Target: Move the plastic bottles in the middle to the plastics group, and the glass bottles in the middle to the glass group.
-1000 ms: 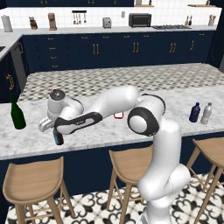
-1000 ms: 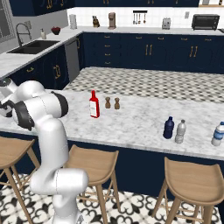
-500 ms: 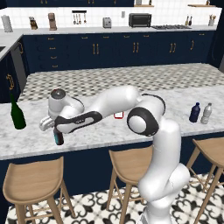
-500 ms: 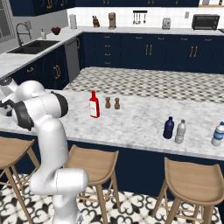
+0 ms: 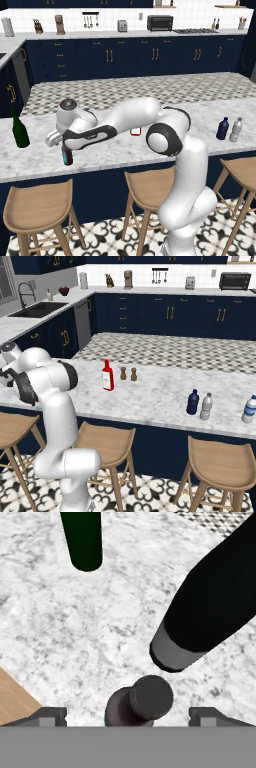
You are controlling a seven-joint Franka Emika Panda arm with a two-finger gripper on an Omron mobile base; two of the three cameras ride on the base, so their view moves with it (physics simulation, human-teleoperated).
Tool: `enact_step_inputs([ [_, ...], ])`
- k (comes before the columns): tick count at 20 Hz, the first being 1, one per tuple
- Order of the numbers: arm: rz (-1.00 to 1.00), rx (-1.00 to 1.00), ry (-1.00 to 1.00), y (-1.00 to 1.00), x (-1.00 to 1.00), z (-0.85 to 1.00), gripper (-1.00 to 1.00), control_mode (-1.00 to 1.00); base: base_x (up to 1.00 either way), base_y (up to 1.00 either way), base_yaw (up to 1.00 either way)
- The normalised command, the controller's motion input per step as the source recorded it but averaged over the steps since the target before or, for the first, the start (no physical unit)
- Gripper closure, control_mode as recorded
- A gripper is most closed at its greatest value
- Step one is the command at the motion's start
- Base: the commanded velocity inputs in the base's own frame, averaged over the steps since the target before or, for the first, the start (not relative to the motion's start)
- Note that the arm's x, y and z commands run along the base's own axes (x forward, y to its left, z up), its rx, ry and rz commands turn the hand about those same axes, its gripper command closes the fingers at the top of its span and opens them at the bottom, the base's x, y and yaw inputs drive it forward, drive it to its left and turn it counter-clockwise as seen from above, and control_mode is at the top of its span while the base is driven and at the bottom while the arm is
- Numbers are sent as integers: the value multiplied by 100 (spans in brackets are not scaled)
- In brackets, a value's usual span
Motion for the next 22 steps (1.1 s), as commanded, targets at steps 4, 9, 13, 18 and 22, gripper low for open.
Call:
enact_step_inputs([
  [4,0,6,0,-8,-1,40,-100,-100,0,0,0],
  [9,0,6,0,-30,-1,45,-100,-100,0,0,0],
  [13,-1,1,0,-72,-29,26,-100,-100,0,0,0],
  [18,-8,5,0,-82,-53,23,-100,-100,0,0,0],
  [22,-14,9,0,-86,-56,21,-100,-100,0,0,0],
])
